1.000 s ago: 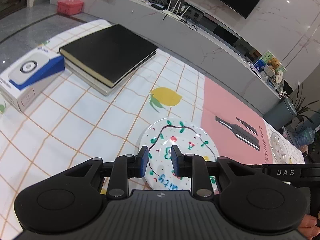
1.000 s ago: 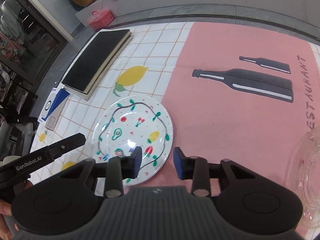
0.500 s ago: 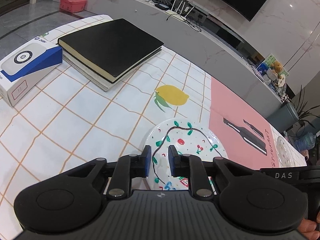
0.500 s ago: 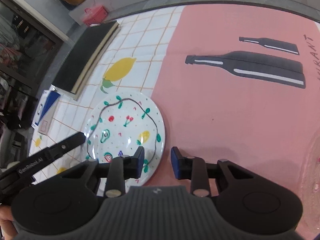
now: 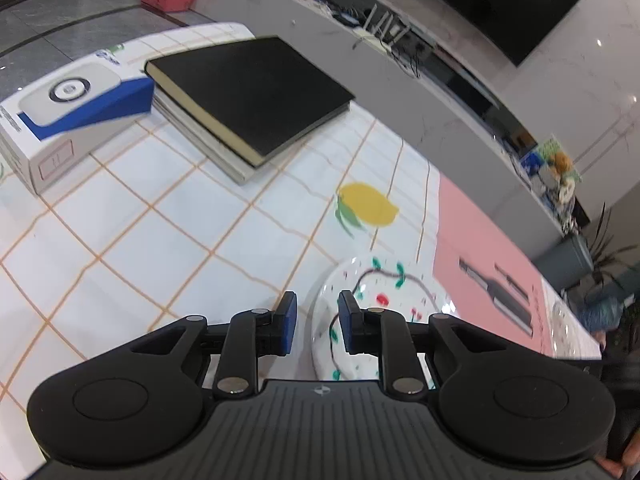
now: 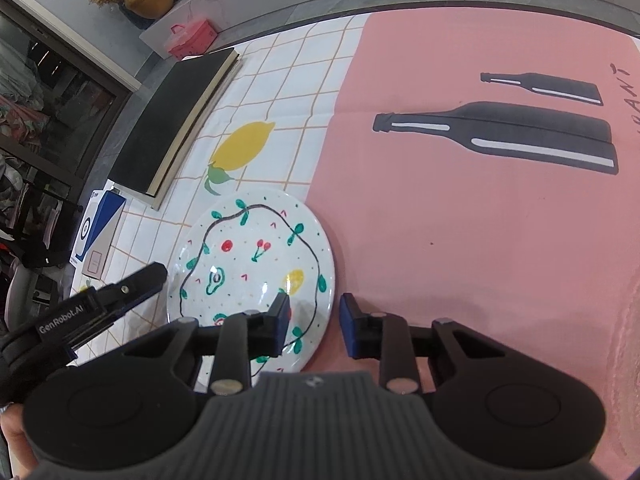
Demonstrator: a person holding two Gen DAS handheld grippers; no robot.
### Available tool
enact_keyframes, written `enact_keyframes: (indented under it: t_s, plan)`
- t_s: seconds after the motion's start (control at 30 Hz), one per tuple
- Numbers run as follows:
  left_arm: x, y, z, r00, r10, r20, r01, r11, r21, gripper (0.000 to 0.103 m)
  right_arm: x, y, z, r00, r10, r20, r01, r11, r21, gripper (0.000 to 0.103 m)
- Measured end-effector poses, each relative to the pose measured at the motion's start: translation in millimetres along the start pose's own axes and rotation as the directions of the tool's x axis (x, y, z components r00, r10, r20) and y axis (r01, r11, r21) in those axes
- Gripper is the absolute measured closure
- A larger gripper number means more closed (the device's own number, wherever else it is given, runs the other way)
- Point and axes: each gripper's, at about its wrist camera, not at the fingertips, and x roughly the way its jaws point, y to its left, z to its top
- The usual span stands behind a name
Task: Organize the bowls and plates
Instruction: 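Close both grippers on the white floral plate rim, then lift the white floral plate and carry it beside the stacked bowls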
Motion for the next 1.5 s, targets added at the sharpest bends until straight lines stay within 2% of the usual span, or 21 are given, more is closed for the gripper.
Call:
enact_keyframes:
  t_s: [0.2, 0.23, 0.3, 0.4, 0.57, 0.87, 1.27, 1.5]
  plan:
    - [6, -1, -7, 1.0, -0.022, -0.008, 0.022, 0.999, -0.024, 0.079, 0, -1, -1, 1.0, 0.009, 0.012, -0.01, 1.0, 0.012, 0.077]
    - [6, -1, -7, 1.0, -0.017, -0.009, 0.017, 1.0, -0.026, 0.08, 1, -1, -1, 1.0, 0.007, 0.011, -0.007, 1.0, 0.013, 0.079]
    - [6, -4, -7, 1.0, -0.003, -0.009, 0.002, 1.0, -0.022, 0.085, 0, -2, -1, 1.0, -0.01, 0.011, 0.01, 1.0, 0.016, 0.088]
    - [6, -9, -7, 1.0, 0.028, -0.008, -0.028, 1.0, 0.003, 0.088, 0, -7, 0, 1.0, -0.005, 0.01, 0.005, 0.999, 0.046, 0.094]
    - [3, -12, -8, 0.999, 0.03, -0.015, -0.03, 0.999, 0.013, 0.089, -1, -8, 1, 1.0, -0.004, -0.008, 0.005, 0.998, 0.065, 0.095]
    - [-21, -16, -8, 1.0, 0.0, 0.011, 0.0, 1.0, -0.001, 0.089, -15, -10, -7, 0.998, 0.059, -0.007, -0.057, 0.992, 0.114, 0.095]
    - [-79, -53, -16, 0.996, -0.05, 0.071, 0.05, 0.999, 0.012, 0.089, -88, -13, -30, 0.989, 0.12, 0.091, -0.131, 0.983, 0.129, 0.096]
    - [-116, -97, -32, 0.991, -0.099, 0.094, 0.094, 0.994, 0.056, 0.089, -152, -30, -55, 0.975, 0.142, 0.172, -0.167, 0.975, 0.145, 0.097]
